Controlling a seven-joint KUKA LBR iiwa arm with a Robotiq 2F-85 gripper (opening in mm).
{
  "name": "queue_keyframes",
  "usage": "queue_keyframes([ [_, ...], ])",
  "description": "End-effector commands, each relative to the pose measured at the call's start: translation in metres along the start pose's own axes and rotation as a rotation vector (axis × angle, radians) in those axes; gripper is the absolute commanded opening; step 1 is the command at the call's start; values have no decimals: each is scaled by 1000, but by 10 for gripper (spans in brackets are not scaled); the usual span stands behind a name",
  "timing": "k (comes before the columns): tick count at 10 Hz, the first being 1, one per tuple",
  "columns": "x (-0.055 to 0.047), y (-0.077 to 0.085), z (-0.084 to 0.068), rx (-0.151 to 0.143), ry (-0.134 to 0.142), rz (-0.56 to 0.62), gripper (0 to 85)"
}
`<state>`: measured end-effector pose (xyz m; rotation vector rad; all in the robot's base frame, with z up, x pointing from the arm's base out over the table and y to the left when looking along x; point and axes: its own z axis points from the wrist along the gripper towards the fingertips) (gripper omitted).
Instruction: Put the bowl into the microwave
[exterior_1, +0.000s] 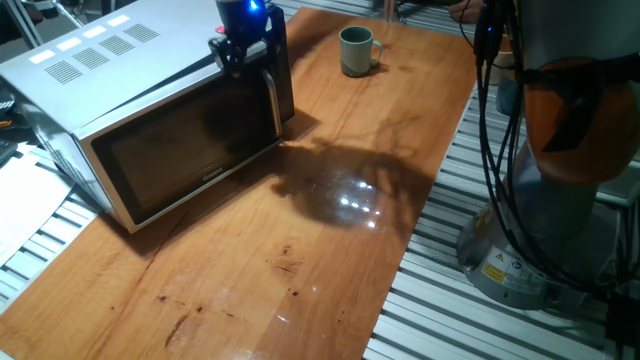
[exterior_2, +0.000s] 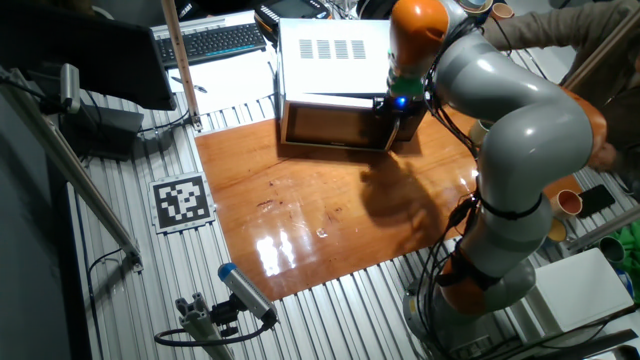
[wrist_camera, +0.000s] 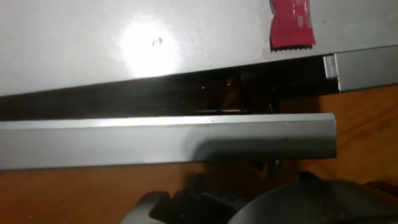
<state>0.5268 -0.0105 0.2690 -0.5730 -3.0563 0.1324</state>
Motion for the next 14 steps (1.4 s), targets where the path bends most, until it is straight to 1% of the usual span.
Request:
queue_keyframes([
  [1,-3,-2,-7,1,2,-1,680],
  [3,-15,-10,-19,0,9,-20,680],
  [4,-23,-14,-25,-3,19,-32,510],
  [5,-30,-19,-30,-16,27,-44,510],
  [6,-37,-24,-34,-22,29,-66,340],
  [7,-41,-25,-34,-31,27,-80,0],
  [8,-44,-24,-32,-39,24,-86,0],
  [10,-45,-23,-30,-29,-4,-84,0],
  [13,-49,-23,-28,-34,-34,-75,0],
  [14,-53,-21,-26,-38,-47,-71,0],
])
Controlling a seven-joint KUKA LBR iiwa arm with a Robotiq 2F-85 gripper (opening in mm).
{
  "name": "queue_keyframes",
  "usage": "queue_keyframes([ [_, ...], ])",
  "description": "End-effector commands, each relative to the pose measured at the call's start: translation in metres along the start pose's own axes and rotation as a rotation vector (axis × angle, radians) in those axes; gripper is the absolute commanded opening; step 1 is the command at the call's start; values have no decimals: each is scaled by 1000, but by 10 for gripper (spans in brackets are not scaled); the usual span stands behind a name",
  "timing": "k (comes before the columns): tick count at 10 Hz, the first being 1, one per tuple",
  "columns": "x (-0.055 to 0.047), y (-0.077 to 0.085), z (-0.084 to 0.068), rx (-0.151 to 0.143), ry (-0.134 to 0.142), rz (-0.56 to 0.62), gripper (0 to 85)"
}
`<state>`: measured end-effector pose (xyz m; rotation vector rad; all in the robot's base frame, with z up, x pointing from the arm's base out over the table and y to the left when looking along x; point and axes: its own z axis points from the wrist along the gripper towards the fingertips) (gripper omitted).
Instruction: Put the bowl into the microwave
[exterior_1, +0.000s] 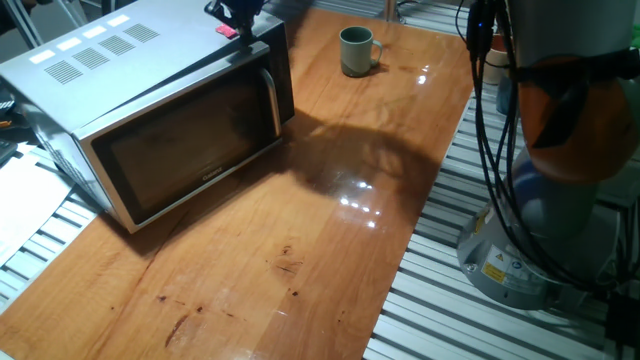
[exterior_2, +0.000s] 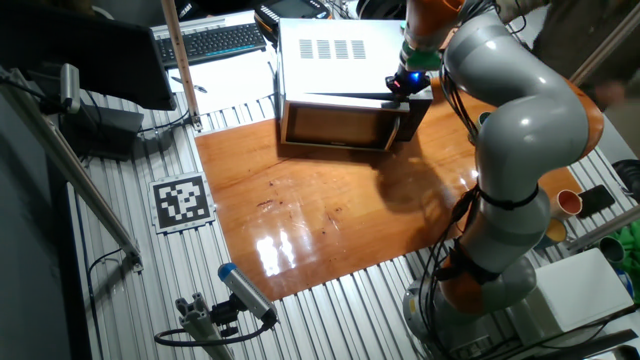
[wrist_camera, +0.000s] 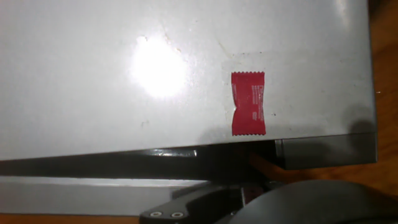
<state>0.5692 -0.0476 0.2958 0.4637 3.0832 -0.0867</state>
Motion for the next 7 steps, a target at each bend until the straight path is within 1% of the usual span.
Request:
queue_keyframes([
  [1,-3,1,2,-1,-10,3,0],
  [3,-7,2,6,-1,-28,4,0],
  [4,-7,2,7,-2,-30,4,0],
  [5,-5,3,8,0,-36,7,0],
  [7,2,9,14,2,-48,18,0],
])
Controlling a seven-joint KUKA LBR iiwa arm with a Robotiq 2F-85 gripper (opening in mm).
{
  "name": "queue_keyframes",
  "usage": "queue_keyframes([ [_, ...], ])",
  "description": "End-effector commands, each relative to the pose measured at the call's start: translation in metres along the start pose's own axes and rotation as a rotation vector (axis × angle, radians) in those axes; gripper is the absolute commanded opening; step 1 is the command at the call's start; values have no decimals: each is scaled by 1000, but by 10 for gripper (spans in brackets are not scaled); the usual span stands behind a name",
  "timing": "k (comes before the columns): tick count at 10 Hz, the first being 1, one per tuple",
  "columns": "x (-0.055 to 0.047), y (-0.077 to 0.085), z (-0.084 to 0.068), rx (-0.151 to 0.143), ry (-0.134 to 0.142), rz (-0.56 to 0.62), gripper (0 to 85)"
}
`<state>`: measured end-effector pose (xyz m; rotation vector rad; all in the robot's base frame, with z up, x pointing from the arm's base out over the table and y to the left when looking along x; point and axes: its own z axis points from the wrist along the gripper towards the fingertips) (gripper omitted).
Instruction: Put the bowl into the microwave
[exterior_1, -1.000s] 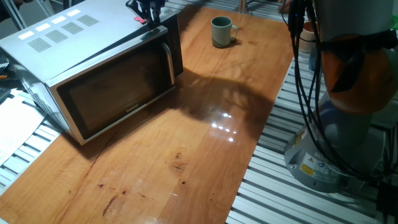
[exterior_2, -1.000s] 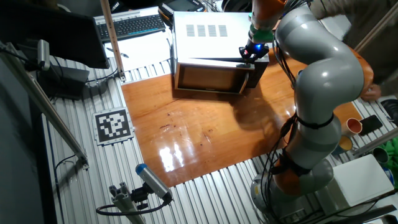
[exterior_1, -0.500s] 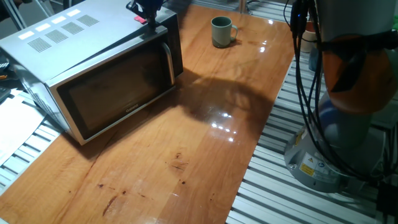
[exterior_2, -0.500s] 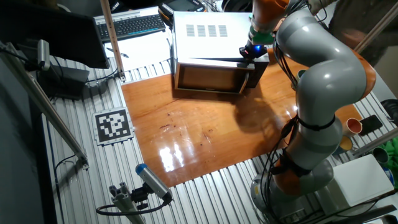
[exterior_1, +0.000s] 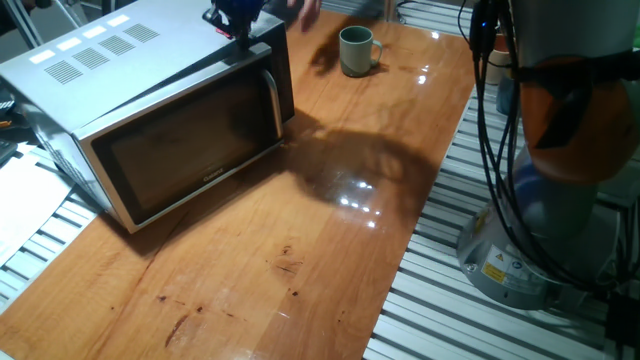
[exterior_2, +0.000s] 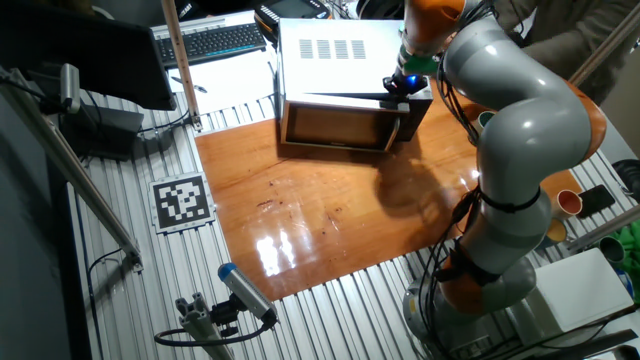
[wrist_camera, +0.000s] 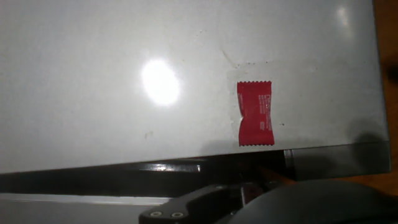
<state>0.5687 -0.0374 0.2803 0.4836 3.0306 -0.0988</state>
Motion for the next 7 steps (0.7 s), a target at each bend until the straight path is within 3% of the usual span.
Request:
queue_keyframes([
  [1,5,3,2,-1,5,6,0],
  [2,13,9,1,4,40,16,0],
  [3,19,14,-3,11,130,23,0],
  [4,25,14,-3,1,180,26,0],
  [7,42,19,2,-26,180,47,0],
])
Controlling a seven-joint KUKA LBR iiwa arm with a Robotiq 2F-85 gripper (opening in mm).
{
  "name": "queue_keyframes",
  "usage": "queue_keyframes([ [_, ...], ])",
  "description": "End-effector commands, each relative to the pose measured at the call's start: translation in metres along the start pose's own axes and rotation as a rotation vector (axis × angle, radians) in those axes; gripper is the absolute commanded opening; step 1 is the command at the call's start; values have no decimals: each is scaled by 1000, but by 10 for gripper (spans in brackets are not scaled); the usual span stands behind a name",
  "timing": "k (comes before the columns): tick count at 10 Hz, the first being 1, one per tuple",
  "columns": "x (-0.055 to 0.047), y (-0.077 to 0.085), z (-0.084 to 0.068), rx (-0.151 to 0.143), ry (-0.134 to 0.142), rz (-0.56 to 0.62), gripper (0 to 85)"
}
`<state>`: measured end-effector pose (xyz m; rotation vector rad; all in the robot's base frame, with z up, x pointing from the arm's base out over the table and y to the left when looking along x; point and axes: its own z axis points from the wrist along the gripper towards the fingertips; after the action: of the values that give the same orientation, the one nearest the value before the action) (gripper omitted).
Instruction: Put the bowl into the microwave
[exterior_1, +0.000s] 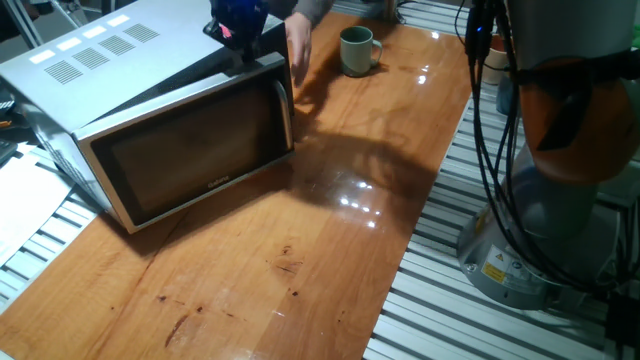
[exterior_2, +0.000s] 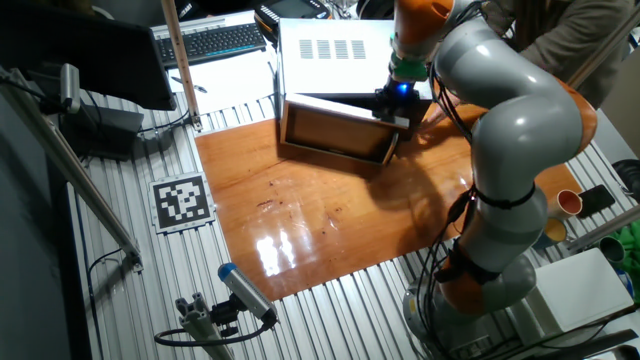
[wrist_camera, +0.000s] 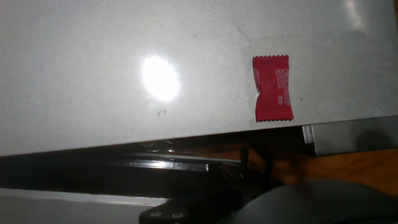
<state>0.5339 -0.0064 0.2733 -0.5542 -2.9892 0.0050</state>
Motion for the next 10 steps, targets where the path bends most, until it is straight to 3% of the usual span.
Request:
queue_keyframes([
  [1,2,0,0,-9,1,1,0],
  [3,4,0,1,-32,-10,-2,0],
  [5,-4,0,2,-36,-22,-4,0],
  [7,-15,0,0,-30,-8,-19,0],
  [10,-10,2,1,-38,-2,-22,0],
])
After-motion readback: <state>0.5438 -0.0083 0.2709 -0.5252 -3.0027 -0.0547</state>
